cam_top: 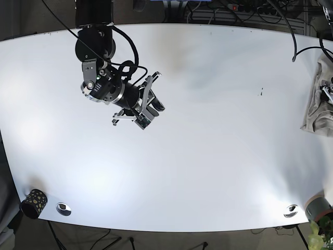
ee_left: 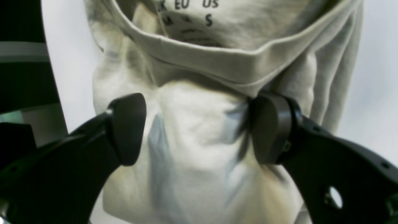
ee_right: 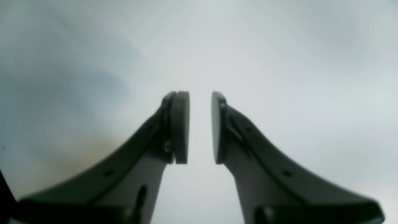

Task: Fold the T-shirt properly

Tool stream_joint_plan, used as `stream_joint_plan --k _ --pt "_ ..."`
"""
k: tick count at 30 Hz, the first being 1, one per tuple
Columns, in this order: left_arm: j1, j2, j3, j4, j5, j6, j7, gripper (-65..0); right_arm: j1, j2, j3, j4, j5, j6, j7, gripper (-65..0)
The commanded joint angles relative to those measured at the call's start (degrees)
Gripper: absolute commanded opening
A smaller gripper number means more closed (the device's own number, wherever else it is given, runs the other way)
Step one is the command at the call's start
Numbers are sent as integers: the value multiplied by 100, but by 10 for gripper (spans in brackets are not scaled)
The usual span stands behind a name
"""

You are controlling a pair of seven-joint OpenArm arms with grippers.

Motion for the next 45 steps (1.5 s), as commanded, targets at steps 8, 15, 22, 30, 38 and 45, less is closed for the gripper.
stream_joint_plan --k 8,15,22,30,38,45 --pt "443 282 -1182 1720 128 36 129 -165 93 26 263 231 72 30 123 -528" --pt "443 898 -1226 2731 137 53 103 -165 208 17 685 214 2 30 158 -528" --pt "417 1882 -1200 3733 155 80 68 -169 216 -35 1054 196 -1176 30 932 -528" --pt "496 3087 -804 3936 1078 379 -1216 -167 190 -343 1933 -384 -2345 30 2593 -528" --pt "997 3737 -400 3944 1289 880 -2121 -169 137 -62 2188 -1140 -2424 30 3868 -528" --pt "1762 4194 -294 4120 1289 1442 -2692 -171 -408 299 2206 -1386 -2424 -634 4791 -528"
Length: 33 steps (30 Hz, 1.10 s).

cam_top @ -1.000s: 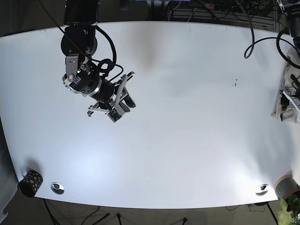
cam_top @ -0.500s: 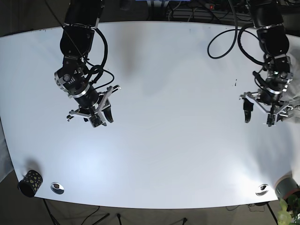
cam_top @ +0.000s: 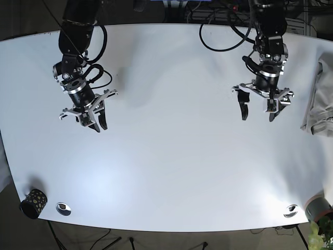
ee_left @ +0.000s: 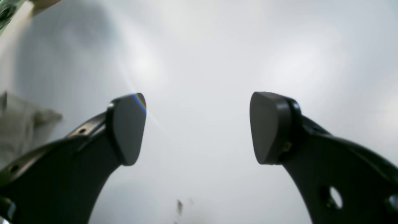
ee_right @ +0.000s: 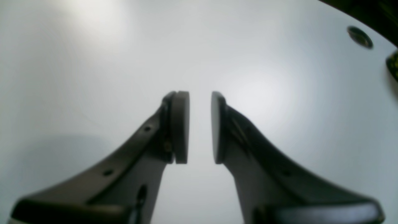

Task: Fold the T-shirt properly

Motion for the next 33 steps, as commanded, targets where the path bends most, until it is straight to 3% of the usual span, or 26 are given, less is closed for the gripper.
stream_joint_plan --k 1,3,8,12,18,26,33 --pt "240 162 1 206 -40 109 -315 -171 -173 150 29 135 111 -66 348 -528" --pt "468 232 1 267 -49 136 -341 -171 -313 159 46 153 181 -66 374 -528" --pt "1295 496 1 821 -58 144 -341 -172 -1034 475 38 364 938 -92 365 -528" --pt "1866 637 1 1243 -31 144 -324 -172 -1526 519 38 487 1403 -92 357 -528" --pt "2824 900 1 2017 -40 153 424 -174 -2520 493 46 962 1500 -92 357 -528" --pt "3914 1103 -8 2166 -84 153 450 -174 -3636 484 46 1463 2001 -92 321 -528" --pt "4793 1207 1 2166 -75 153 450 -174 -4735 493 196 1964 2098 -83 154 -528"
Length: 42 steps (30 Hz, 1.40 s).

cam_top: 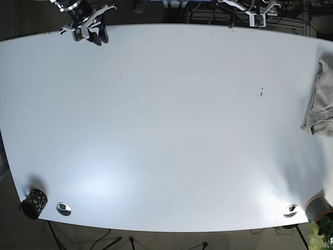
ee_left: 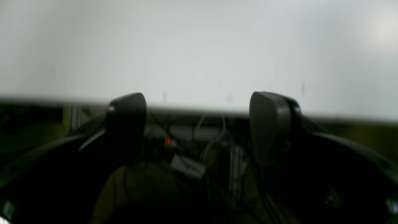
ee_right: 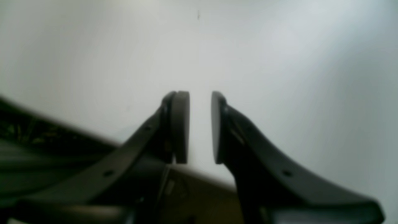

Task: Fold the T-shirt properly

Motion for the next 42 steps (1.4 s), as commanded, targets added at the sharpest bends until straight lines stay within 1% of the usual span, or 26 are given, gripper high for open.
stream_joint_plan --k 1,6,8,13,15,24,31,33,37,42 --pt "349 33 -1 103 -18 -6 -125 -174 -406 49 207 270 94 24 117 -528" --pt "841 33 104 -55 -10 -6 -116 -174 -1039 49 339 261 94 41 117 -528" --pt "955 33 104 -257 -10 -6 -116 -174 -1268 49 321 50 94 50 108 -528" --pt "894 33 131 -882 25 -6 -116 -174 -1312 76 154 -644 94 50 108 -528" --pt "656 33 131 -1163 25 -6 -116 -174 -1285 84 67 -961 94 50 117 -528" --pt "-416 33 87 -2868 34 2 -125 -174 -354 93 -426 -2394 50 50 144 -528" --pt "-1128 -9 78 -3958 17 2 -134 -174 359 58 -487 -3334 41 50 152 -528" --pt "-1357 -18 78 -4328 17 20 -151 -174 605 102 -654 -3668 32 41 152 -528" --pt "-1805 -36 78 -4873 -10 301 -151 -174 983 111 -848 -4178 32 15 161 -528" --pt "-1963 -133 113 -5119 -1 486 -151 -174 1132 111 -857 -4337 32 15 161 -528"
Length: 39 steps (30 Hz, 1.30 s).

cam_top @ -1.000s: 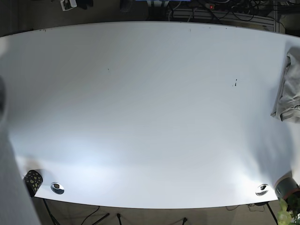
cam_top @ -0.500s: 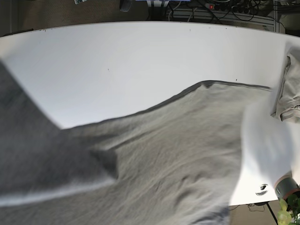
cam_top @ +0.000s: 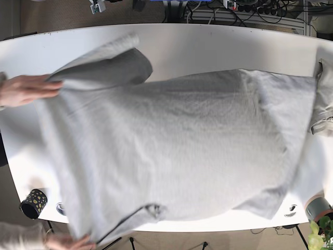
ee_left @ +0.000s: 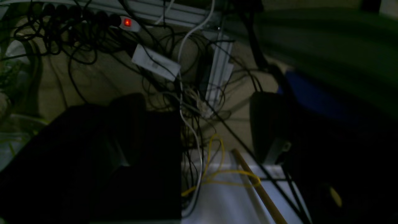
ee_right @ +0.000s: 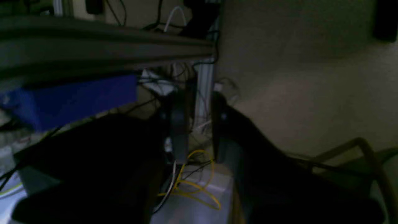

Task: Fold the T-shirt properly

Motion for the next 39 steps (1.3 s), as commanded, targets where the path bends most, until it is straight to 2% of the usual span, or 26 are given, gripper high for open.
stream_joint_plan --k 1,9,11,18,36,39 --pt "117 -34 8 15 1 36 -29 -174 -90 76 22 41 54 24 63 -528" --pt "460 -52 8 622 10 36 -20 -174 -450 137 57 173 89 33 63 -528" --pt "689 -52 8 982 10 36 -20 -174 -740 225 101 437 107 24 54 -528" --pt "1445 -17 8 2125 -7 9 -20 -174 -1549 67 488 1378 107 50 19 -528" --pt "3361 106 201 4833 -16 1 6 -174 -3395 58 840 3681 133 50 10 -528" --pt "3476 106 210 5097 -16 1 6 -174 -3641 58 972 3989 414 50 10 -528"
